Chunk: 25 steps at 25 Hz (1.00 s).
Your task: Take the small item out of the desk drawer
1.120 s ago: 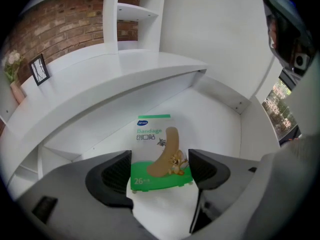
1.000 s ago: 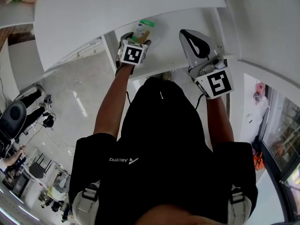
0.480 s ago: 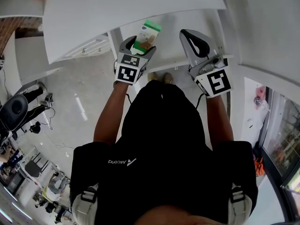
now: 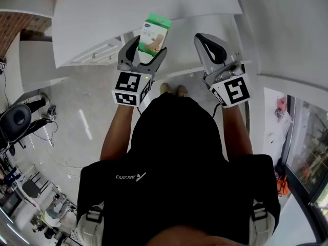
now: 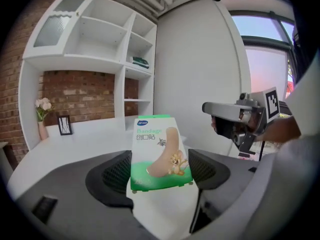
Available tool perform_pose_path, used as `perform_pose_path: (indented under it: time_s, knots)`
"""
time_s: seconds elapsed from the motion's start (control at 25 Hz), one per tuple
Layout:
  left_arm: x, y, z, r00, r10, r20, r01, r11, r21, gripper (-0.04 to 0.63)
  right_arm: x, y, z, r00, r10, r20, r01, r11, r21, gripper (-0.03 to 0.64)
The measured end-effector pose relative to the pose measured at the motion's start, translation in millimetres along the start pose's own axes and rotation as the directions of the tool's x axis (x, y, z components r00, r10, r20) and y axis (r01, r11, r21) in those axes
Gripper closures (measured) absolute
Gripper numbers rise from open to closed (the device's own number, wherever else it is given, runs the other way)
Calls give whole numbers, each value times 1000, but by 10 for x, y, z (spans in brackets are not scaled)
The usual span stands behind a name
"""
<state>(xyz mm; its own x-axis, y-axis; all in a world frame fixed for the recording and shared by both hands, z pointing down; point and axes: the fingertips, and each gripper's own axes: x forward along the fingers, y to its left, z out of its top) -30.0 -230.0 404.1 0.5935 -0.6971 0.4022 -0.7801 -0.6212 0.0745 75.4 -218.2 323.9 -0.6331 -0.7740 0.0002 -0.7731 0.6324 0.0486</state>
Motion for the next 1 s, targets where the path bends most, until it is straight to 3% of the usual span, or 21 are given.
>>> perform_pose_path:
  time_s: [0.44, 1.0]
  knots:
    - [-533, 51, 637, 977, 20, 212, -31, 998, 48, 249, 12, 302, 273, 999, 11, 32, -11, 1000, -16, 615]
    - [-713, -81, 876, 961, 4, 277, -30, 996, 89, 249, -76, 423, 327, 999, 21, 39, -20, 999, -39, 615]
